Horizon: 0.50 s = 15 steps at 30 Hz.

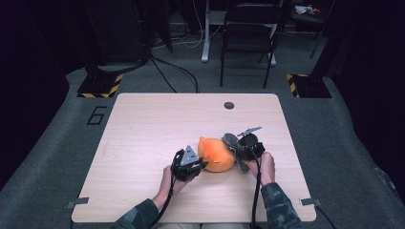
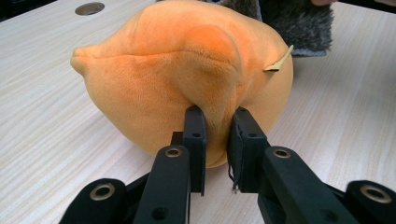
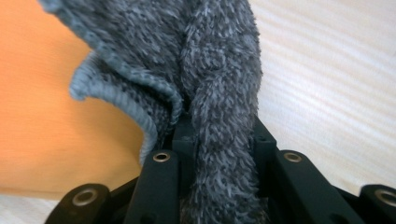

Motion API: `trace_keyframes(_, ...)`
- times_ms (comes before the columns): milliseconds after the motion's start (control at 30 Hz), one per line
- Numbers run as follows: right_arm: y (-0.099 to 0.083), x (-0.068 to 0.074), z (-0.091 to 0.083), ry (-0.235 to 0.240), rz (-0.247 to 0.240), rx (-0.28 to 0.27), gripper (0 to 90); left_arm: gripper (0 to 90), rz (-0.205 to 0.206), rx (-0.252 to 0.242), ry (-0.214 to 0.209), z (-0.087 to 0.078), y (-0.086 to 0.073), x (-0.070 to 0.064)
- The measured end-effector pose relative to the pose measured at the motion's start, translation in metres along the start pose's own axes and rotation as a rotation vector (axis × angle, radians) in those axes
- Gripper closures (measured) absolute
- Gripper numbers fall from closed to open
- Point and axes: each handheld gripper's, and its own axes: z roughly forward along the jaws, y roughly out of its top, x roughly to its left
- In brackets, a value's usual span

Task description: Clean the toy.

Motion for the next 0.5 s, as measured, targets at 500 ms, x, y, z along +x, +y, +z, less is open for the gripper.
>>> trace_keyframes(500,0.009,0.001,-0.029,-0.081,-0.038,-0.077,71.2,78.0,-0.023,-0.006,-0.005,-0.001,-0.001,0.003)
